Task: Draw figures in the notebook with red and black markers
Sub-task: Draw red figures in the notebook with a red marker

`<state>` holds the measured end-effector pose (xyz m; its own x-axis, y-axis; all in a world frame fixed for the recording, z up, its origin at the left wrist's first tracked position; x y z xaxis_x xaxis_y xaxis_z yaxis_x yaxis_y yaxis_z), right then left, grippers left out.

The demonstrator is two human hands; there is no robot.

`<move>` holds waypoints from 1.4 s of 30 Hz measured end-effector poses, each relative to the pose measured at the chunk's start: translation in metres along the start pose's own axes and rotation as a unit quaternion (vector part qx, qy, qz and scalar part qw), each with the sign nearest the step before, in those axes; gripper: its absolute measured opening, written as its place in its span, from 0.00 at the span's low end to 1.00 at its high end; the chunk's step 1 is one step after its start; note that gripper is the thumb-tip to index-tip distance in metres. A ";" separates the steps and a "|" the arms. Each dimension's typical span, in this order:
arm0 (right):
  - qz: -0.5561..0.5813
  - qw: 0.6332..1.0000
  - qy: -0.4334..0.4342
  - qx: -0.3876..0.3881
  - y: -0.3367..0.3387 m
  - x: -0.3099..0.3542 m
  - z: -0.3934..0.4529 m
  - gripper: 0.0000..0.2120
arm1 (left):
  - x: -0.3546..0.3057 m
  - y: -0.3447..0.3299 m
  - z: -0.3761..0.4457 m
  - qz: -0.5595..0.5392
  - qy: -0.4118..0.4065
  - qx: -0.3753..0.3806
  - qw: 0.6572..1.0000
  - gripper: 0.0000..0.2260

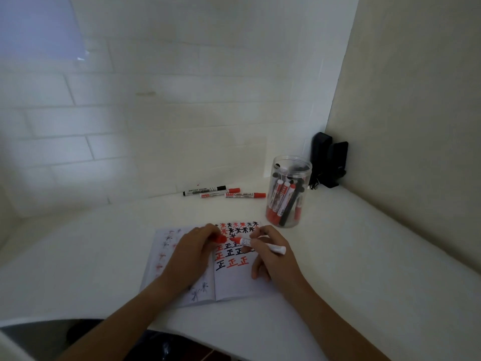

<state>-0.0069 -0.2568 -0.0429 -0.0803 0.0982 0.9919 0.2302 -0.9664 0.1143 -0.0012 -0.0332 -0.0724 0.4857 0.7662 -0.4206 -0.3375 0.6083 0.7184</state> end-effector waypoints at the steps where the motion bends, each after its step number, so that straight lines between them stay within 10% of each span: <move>1: -0.002 1.000 0.009 0.006 -0.001 0.001 -0.001 0.03 | -0.001 0.000 0.000 0.001 -0.001 0.000 1.000 0.07; 25: 0.046 0.999 -0.025 -0.009 0.008 0.003 0.003 0.07 | -0.010 0.001 0.000 -0.005 -0.063 0.017 0.998 0.15; 42: -0.150 0.984 0.101 0.002 -0.007 -0.008 -0.002 0.08 | -0.006 0.001 0.003 0.009 -0.115 0.012 0.993 0.14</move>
<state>-0.0093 -0.2516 -0.0515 -0.3361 0.3285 0.8827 0.1705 -0.9005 0.4001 -0.0025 -0.0382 -0.0678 0.6522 0.7080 -0.2709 -0.3301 0.5870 0.7392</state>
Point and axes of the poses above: each hand's wrist, its own z-axis towards the middle knuckle, its own y-axis out of the back of the hand, x = y × z, the point moved 2 cm from there along z, towards the middle knuckle, and after that the axes turned 7 degrees about -y, right-handed, at the moved point
